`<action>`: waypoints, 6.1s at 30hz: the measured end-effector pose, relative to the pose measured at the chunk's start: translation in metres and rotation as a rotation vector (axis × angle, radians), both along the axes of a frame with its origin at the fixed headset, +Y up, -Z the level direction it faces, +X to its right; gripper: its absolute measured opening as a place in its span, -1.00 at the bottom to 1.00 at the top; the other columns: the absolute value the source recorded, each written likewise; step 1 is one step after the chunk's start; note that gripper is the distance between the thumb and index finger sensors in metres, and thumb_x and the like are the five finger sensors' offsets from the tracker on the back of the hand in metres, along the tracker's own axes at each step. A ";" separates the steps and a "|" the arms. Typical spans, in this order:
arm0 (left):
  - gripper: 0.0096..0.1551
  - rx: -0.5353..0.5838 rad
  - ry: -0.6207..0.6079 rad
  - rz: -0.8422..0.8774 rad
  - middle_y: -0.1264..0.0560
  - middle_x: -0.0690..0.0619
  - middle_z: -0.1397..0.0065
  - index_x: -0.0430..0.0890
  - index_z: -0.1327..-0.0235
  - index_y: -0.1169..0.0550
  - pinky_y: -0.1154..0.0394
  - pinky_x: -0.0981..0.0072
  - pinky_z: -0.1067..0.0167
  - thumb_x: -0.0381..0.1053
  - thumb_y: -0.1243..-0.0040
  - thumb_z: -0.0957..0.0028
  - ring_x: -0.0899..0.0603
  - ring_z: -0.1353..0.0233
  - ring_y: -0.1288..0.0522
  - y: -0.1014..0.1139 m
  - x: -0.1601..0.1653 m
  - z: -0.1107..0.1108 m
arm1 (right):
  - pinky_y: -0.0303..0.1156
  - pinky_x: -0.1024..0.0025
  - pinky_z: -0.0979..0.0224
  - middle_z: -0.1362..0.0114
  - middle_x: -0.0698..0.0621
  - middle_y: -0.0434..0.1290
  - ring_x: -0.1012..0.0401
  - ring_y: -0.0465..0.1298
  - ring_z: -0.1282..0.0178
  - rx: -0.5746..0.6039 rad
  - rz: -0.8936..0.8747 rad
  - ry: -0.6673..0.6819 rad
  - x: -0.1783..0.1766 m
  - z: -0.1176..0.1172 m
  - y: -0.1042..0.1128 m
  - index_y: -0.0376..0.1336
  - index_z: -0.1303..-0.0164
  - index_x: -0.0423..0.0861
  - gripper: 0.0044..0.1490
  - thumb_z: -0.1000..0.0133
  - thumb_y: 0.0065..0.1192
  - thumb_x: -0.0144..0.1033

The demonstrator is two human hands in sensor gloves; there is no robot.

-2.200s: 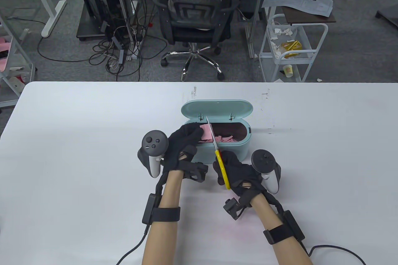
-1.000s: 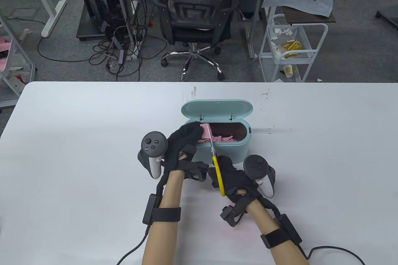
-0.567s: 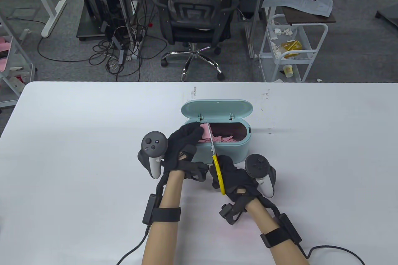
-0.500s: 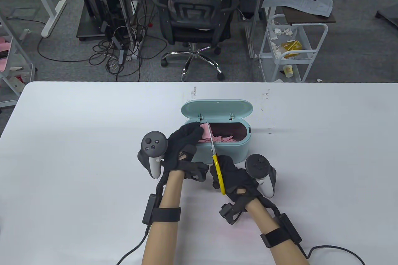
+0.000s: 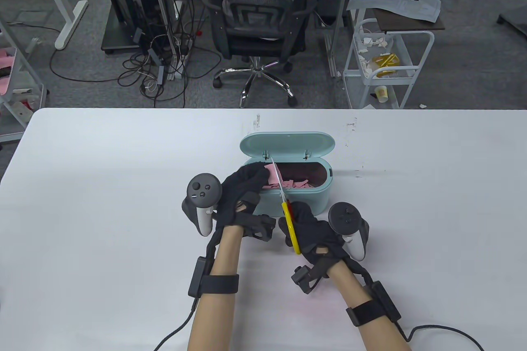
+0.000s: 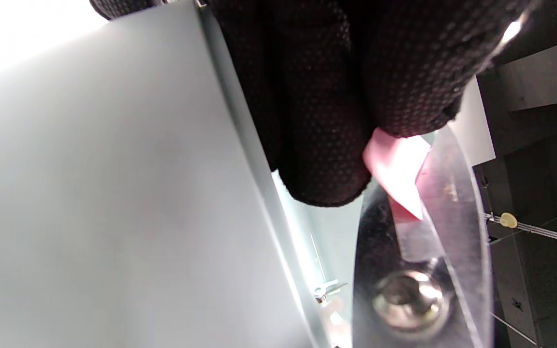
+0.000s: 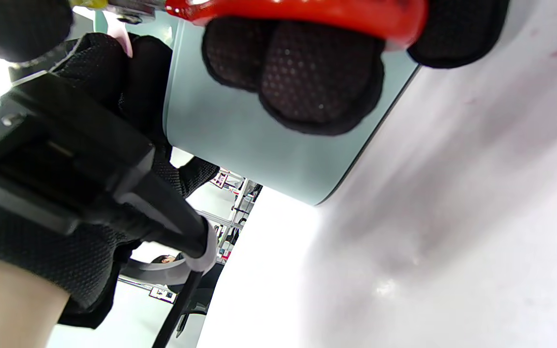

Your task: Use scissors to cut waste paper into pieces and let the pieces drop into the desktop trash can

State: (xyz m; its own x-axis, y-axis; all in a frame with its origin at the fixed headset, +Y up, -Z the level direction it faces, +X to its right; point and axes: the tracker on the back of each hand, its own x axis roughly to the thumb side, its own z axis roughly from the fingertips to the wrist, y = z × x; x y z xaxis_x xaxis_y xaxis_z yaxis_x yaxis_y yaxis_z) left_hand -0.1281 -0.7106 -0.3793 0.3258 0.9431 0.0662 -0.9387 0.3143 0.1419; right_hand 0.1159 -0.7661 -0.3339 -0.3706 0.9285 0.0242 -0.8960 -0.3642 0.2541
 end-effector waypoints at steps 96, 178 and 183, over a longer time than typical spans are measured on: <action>-0.65 -0.002 -0.031 -0.010 -0.86 0.18 0.08 0.12 0.06 -0.77 -0.16 -0.29 -0.48 0.18 -0.41 0.04 -0.01 -0.11 -0.78 0.001 -0.001 -0.002 | 0.34 -0.22 -0.29 0.10 0.19 0.56 0.26 0.68 0.42 0.067 0.046 -0.102 0.007 -0.003 -0.004 0.11 -0.24 -0.13 -0.07 0.13 0.23 0.26; -0.64 0.020 -0.024 -0.095 -0.87 0.18 0.09 0.08 0.06 -0.78 -0.21 -0.29 -0.48 0.17 -0.39 0.03 0.00 -0.11 -0.78 0.003 0.001 -0.002 | 0.21 -0.31 -0.36 -0.03 0.15 0.50 0.19 0.64 0.26 0.162 0.358 -0.057 0.004 0.000 0.024 0.00 -0.32 -0.08 0.01 0.12 0.22 0.34; -0.64 0.020 -0.024 -0.098 -0.87 0.19 0.09 0.08 0.06 -0.78 -0.21 -0.28 -0.48 0.17 -0.39 0.04 -0.01 -0.10 -0.79 0.003 0.002 -0.002 | 0.21 -0.31 -0.36 -0.03 0.15 0.50 0.19 0.64 0.26 0.159 0.368 -0.061 0.004 0.000 0.025 0.00 -0.33 -0.08 0.01 0.12 0.22 0.33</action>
